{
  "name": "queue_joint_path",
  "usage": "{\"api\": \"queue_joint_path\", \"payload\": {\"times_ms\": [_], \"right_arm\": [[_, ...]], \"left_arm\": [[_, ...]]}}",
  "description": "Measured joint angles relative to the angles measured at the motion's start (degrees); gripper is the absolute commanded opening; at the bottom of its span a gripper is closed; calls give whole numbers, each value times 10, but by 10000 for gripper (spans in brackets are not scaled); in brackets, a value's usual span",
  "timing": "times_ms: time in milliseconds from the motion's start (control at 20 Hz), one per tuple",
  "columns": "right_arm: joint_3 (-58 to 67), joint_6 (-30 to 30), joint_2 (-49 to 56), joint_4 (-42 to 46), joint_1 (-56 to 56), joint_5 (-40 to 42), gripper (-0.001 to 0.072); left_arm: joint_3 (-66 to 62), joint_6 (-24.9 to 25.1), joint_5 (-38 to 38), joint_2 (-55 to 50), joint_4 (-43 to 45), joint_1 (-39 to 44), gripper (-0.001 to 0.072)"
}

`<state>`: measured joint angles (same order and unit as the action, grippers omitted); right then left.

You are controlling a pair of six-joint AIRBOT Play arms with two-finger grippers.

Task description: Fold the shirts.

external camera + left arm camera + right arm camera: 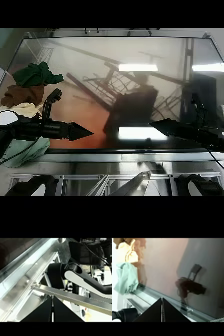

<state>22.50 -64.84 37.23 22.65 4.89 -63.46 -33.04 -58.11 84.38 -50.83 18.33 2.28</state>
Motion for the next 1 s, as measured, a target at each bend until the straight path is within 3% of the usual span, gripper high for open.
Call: {"api": "queue_joint_path", "payload": {"times_ms": [200,350,400,500,750,1000], "right_arm": [[0,0,0,0,0,2,15],[0,0,0,0,0,2,15],[0,0,0,0,0,2,15],[0,0,0,0,0,1,16],[0,0,0,0,0,1,16],[0,0,0,0,0,1,16]], "left_arm": [[-3,0,-2,0,4,-1,-3],[-71,-25,0,0,69,-28,0],[-111,-39,-6,0,105,-50,120],[-202,-64,-47,0,184,-111,720],[-379,-85,-222,-71,283,-264,720],[-553,-60,-273,-306,356,-297,720]]}}
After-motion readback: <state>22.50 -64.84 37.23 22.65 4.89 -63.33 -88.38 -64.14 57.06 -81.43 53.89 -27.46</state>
